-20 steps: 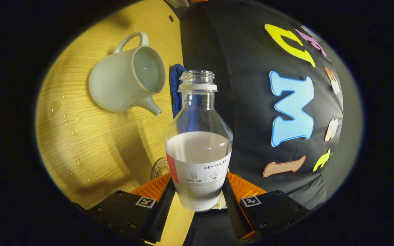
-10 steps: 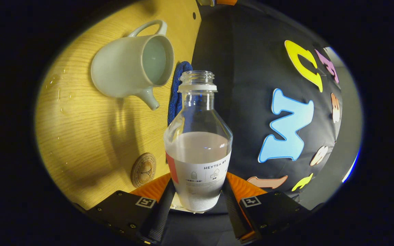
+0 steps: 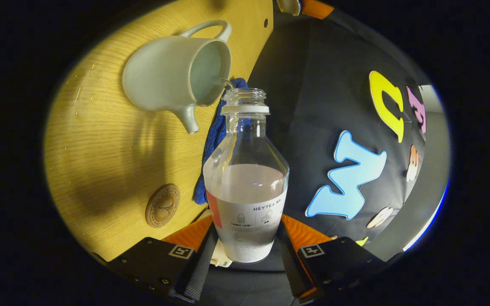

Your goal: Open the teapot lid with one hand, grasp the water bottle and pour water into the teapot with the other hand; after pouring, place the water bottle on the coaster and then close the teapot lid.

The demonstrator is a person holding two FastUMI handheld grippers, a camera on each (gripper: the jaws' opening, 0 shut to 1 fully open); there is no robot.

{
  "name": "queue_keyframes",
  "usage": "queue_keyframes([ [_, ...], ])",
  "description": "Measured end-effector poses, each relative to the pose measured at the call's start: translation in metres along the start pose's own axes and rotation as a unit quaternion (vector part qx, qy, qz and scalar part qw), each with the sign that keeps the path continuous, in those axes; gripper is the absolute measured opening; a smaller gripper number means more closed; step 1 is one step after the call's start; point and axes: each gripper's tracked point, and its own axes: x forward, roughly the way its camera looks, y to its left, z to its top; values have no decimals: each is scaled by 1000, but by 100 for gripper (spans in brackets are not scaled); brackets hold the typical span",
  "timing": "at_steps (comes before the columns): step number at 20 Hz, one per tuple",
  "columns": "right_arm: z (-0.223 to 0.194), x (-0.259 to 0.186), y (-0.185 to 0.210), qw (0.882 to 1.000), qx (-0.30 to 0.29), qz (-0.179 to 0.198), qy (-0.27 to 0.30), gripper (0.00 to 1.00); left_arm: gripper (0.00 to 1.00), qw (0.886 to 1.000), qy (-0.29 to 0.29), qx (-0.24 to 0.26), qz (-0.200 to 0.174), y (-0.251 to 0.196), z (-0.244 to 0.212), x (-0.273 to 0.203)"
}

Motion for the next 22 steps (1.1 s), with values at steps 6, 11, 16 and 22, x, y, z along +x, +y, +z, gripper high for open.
queue_keyframes([
  [6,6,-4,-14,998,-43,-34,-6,72,9,1000,-4,-19,4,7,2,-2],
  [11,11,-8,-28,994,-83,-68,-11,75,9,999,-4,-31,9,13,2,-1],
  [16,17,-12,-39,990,-109,-93,-16,75,9,999,0,-35,10,14,1,-1],
  [22,23,-14,-51,983,-137,-117,-23,75,10,999,3,-37,8,13,-1,0],
])
